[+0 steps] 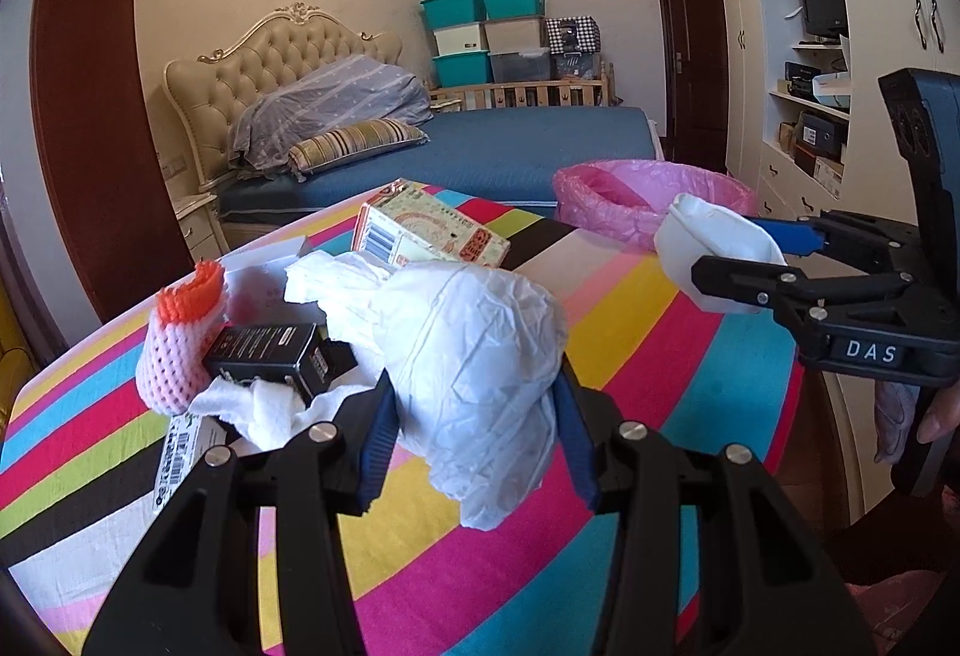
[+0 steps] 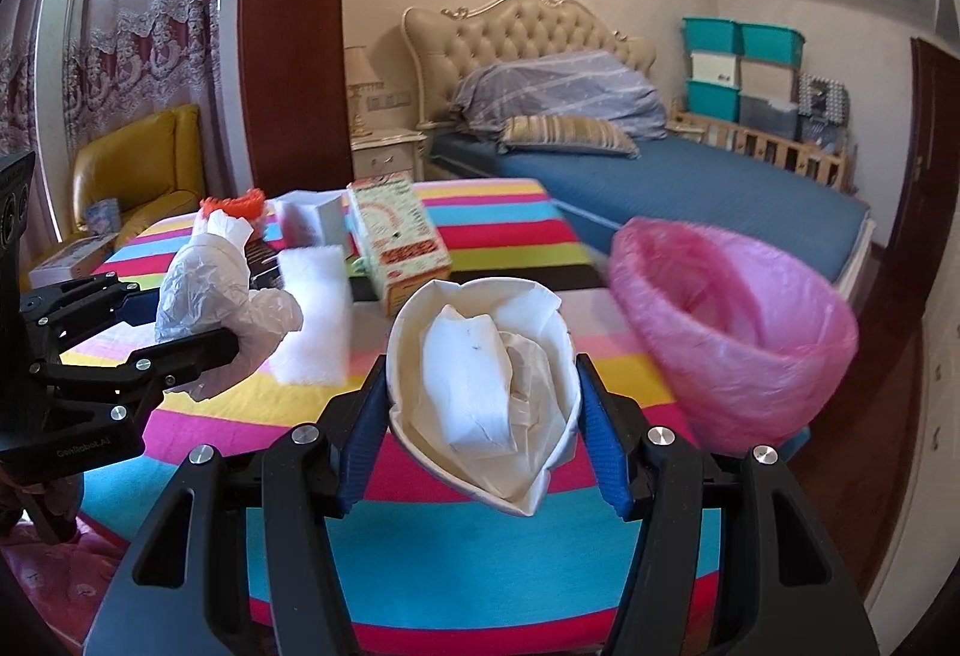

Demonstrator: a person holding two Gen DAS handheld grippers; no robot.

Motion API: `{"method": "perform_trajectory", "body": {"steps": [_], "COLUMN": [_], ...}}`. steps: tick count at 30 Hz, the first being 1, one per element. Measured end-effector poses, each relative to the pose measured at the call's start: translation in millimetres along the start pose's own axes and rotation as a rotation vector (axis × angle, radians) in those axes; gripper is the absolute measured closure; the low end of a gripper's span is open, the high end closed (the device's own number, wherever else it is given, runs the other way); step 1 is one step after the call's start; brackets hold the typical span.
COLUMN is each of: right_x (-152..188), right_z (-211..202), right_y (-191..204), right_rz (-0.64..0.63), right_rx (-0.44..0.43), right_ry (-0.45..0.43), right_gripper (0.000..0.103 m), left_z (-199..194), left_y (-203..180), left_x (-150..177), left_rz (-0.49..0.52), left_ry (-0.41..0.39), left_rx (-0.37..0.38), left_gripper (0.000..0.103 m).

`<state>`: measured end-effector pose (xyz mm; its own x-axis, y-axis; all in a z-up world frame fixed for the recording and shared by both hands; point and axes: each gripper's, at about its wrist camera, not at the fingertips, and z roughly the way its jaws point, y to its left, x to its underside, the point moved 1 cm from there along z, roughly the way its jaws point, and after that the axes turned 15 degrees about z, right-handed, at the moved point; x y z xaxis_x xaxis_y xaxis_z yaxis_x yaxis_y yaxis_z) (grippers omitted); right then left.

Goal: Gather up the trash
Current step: 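Carry the cup and plastic bag over the pink bin and open both tools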

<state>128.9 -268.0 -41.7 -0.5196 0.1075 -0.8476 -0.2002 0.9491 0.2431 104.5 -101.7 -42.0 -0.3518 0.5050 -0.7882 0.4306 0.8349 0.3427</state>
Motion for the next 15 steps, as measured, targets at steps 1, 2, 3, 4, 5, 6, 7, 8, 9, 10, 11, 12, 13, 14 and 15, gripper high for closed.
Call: {"method": "perform_trajectory", "body": {"steps": [1, 2, 3, 4, 5, 6, 7, 8, 9, 10, 11, 12, 13, 14, 15], "right_x": [-1.4, -3.0, -4.5, -6.4, -8.1, -9.8, -11.7, -13.9, -15.3, -18.5, -20.3, -23.1, -26.7, -28.1, -30.4], "right_z": [-0.6, -1.5, -2.3, -2.5, -2.6, -3.1, -3.7, -4.1, -4.8, -5.2, -5.5, -6.1, -7.2, -7.5, -7.5], "right_y": [-2.2, -5.3, -8.4, -11.5, -14.9, -19.6, -23.2, -27.0, -28.9, -33.3, -36.6, -41.8, -47.6, -51.6, -57.2], "right_rz": [0.002, 0.006, 0.01, 0.012, 0.013, 0.014, 0.015, 0.016, 0.018, 0.021, 0.022, 0.025, 0.029, 0.031, 0.035], "right_rx": [0.005, 0.012, 0.019, 0.024, 0.034, 0.047, 0.058, 0.069, 0.076, 0.087, 0.095, 0.106, 0.118, 0.125, 0.137], "right_ry": [-0.004, -0.01, -0.015, -0.017, -0.022, -0.03, -0.037, -0.043, -0.048, -0.055, -0.06, -0.069, -0.079, -0.086, -0.092], "right_gripper": [0.046, 0.046, 0.046, 0.046, 0.046, 0.046, 0.046, 0.046, 0.046, 0.046, 0.046, 0.046, 0.046, 0.046, 0.046], "left_z": [1.6, 2.7, 4.3, 6.5, 7.8, 8.9, 11.1, 13.6, 15.7, 18.8, 21.4, 24.4, 28.3, 32.2, 36.3], "left_y": [-0.4, -0.8, -1.5, -2.9, -4.3, -4.9, -5.6, -6.2, -6.8, -7.4, -10.0, -10.9, -12.2, -13.5, -15.0], "left_x": [-2.4, -4.8, -7.9, -11.1, -14.0, -15.0, -18.0, -21.3, -24.0, -28.6, -33.8, -38.6, -44.7, -50.6, -56.1], "left_rz": [0.0, 0.001, 0.002, 0.007, 0.01, 0.011, 0.01, 0.004, 0.001, -0.001, 0.0, 0.003, 0.007, 0.01, 0.012], "left_ry": [-0.003, -0.007, -0.009, -0.013, -0.016, -0.018, -0.021, -0.023, -0.025, -0.03, -0.035, -0.04, -0.045, -0.051, -0.056], "left_rx": [0.003, 0.006, 0.009, 0.015, 0.019, 0.022, 0.031, 0.045, 0.054, 0.066, 0.073, 0.079, 0.087, 0.096, 0.106], "left_gripper": [0.057, 0.057, 0.056, 0.056, 0.056, 0.056, 0.056, 0.056, 0.056, 0.056, 0.056, 0.056, 0.056, 0.056, 0.056]}}
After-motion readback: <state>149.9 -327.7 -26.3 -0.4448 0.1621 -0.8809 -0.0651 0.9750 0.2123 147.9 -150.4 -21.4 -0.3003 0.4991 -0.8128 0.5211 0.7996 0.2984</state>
